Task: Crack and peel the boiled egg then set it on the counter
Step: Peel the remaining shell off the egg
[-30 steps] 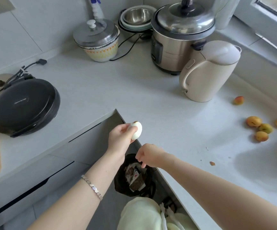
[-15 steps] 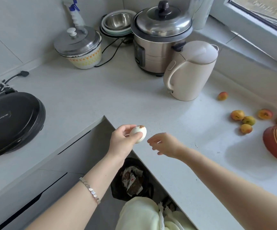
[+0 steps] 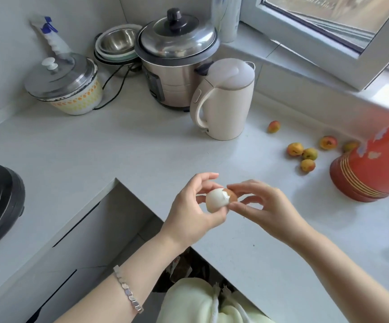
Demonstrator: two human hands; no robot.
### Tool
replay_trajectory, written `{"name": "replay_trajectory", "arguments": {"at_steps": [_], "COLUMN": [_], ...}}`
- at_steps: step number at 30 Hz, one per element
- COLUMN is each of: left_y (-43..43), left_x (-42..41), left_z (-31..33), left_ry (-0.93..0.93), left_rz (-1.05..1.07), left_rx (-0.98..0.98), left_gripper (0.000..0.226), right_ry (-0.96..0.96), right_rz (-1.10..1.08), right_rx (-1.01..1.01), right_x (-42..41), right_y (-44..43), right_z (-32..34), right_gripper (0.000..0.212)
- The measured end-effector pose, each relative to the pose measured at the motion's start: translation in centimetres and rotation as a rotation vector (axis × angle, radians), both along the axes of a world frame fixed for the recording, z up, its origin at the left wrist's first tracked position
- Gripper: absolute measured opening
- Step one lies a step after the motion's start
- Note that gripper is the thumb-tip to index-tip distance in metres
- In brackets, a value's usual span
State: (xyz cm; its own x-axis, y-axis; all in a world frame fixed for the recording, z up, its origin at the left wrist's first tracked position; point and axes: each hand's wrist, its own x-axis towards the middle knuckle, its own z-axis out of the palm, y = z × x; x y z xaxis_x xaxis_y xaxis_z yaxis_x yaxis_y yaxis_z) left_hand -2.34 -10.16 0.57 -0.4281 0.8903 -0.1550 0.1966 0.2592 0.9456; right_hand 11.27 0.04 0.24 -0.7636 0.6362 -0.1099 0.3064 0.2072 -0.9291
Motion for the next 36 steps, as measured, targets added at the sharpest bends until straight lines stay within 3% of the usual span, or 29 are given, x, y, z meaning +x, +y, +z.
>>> {"name": "replay_trajectory", "arguments": {"at_steps": [5, 11, 15, 19, 23, 25, 29, 33, 36], "left_y": [0.8, 1.4, 1.7, 1.8, 1.8, 1.7, 1.5, 1.1, 1.0], "left_x": [1.4, 2.3, 2.7, 2.9, 3.2, 3.4, 3.6, 3.5, 3.5], "left_z": [0.6, 0.9, 1.2, 1.3, 1.2, 1.1, 1.1, 1.1, 0.9], "left_ry": [0.009, 0.106, 0.092, 0.113, 0.106, 0.102, 0.079, 0.059, 0.017], "left_rz": [-0.103, -0.246, -0.266, -0.307, -0.346, -0.343, -0.296, -0.238, -0.216], "left_rx": [-0.012, -0.058, -0.086, -0.108, -0.142, -0.130, -0.051, 0.034, 0.059], "left_gripper": [0.055, 0.063, 0.064, 0.066, 0.068, 0.068, 0.065, 0.062, 0.060], "right_ry": [0.017, -0.009, -0.061, -0.064, -0.135, -0.107, 0.015, 0.094, 0.128], "right_rz": [-0.074, -0.099, -0.006, -0.088, -0.150, -0.221, -0.424, -0.453, -0.473], "right_rx": [0.102, 0.150, 0.107, 0.069, 0.122, 0.049, -0.285, -0.601, -0.719], "right_x": [2.3, 3.8, 4.3, 4.6, 4.7, 4.6, 4.8, 5.3, 5.6], "right_y": [-0.3, 0.3, 0.3, 0.3, 0.1, 0.0, 0.1, 0.2, 0.1], "right_z": [0.2, 0.3, 0.6, 0.4, 0.2, 0.1, -0.2, -0.1, 0.4], "right_gripper": [0.031, 0.014, 0.035, 0.017, 0.016, 0.018, 0.019, 0.028, 0.035]}}
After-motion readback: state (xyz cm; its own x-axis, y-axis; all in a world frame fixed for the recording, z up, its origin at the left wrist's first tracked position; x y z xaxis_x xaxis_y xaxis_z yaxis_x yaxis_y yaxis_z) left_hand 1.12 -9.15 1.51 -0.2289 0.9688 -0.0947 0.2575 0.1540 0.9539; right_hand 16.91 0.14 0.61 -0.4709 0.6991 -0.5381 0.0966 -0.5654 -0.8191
